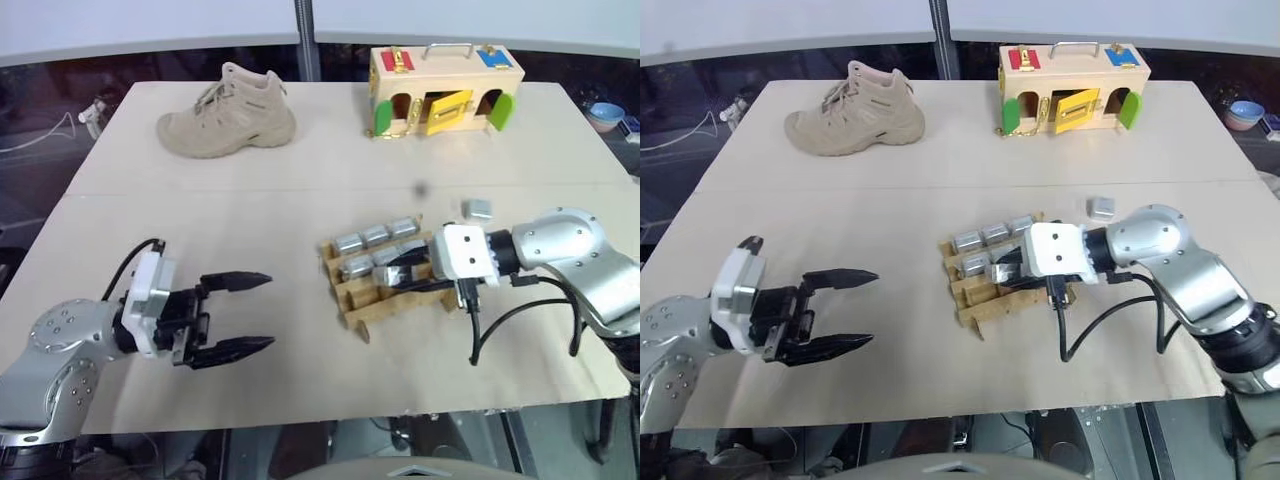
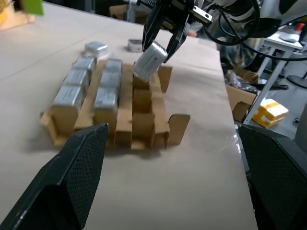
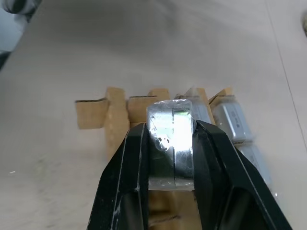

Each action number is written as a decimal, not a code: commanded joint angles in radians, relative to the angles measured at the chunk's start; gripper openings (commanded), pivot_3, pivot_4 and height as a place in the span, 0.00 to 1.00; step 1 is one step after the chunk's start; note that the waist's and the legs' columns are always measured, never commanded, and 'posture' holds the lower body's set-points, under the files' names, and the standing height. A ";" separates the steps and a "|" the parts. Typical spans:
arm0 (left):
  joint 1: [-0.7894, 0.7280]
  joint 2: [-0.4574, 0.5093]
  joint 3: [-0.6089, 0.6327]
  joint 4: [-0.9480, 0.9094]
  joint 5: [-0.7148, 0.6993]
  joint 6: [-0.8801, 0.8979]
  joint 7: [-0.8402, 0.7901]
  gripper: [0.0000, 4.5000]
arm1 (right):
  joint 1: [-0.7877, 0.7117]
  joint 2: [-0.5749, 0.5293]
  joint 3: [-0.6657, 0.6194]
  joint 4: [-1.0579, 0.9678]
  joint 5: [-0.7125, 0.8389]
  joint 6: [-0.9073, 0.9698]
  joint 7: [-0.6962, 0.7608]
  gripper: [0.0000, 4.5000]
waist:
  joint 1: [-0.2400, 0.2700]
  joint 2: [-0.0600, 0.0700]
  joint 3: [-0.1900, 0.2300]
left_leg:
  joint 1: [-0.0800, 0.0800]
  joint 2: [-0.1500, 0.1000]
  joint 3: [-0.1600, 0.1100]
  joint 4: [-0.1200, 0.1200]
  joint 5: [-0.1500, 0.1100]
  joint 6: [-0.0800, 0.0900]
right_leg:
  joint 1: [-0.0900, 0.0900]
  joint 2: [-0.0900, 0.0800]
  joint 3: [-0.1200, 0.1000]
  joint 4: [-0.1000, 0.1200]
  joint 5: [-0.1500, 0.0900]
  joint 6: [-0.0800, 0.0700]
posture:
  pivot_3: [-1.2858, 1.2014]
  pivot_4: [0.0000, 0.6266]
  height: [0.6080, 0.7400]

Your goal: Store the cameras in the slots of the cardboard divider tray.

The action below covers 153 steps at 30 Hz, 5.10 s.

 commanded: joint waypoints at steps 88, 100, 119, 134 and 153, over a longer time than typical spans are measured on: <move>-0.005 -0.055 -0.039 -0.115 -0.010 -0.013 0.136 1.00 | -0.146 0.780 -0.893 0.141 -0.409 1.023 -1.476 0.99 | -0.033 0.002 0.000 | -0.001 -0.001 0.004 -0.002 0.000 0.000 | -0.006 0.002 0.005 0.007 0.000 -0.001 | 0.52 0.24 1.00; 0.044 -0.059 -0.019 -0.119 -0.004 -0.048 0.134 1.00 | -0.170 0.753 -0.940 0.288 -0.367 0.908 -1.513 0.82 | -0.035 0.002 0.001 | 0.000 -0.001 0.004 -0.004 0.000 0.000 | -0.006 0.002 0.006 0.006 0.000 -0.001 | 0.52 0.24 1.00; -0.100 -0.089 -0.032 -0.087 -0.093 0.020 0.202 1.00 | 0.015 0.667 -0.851 -0.016 -0.272 1.062 -1.322 0.43 | -0.038 0.003 0.001 | 0.000 -0.001 0.005 -0.008 0.000 0.000 | -0.006 0.003 0.006 0.003 0.003 0.003 | 0.52 0.24 1.00; -0.731 -0.122 -0.248 0.063 -0.653 0.730 0.945 1.00 | 0.282 -0.008 -0.351 -0.286 -0.075 0.116 -0.313 0.43 | -0.028 -0.001 0.004 | 0.004 -0.002 -0.003 -0.007 0.000 0.000 | 0.002 0.002 0.000 -0.001 -0.001 0.010 | 0.52 0.24 1.00; -0.951 -0.261 -0.324 0.258 -0.742 0.961 1.156 0.64 | 0.107 0.057 -0.191 -0.244 -0.165 0.012 -0.308 0.43 | 0.002 -0.002 0.004 | 0.001 -0.008 -0.003 -0.005 0.003 -0.005 | 0.000 0.000 0.001 0.001 0.002 0.005 | 0.52 0.24 1.00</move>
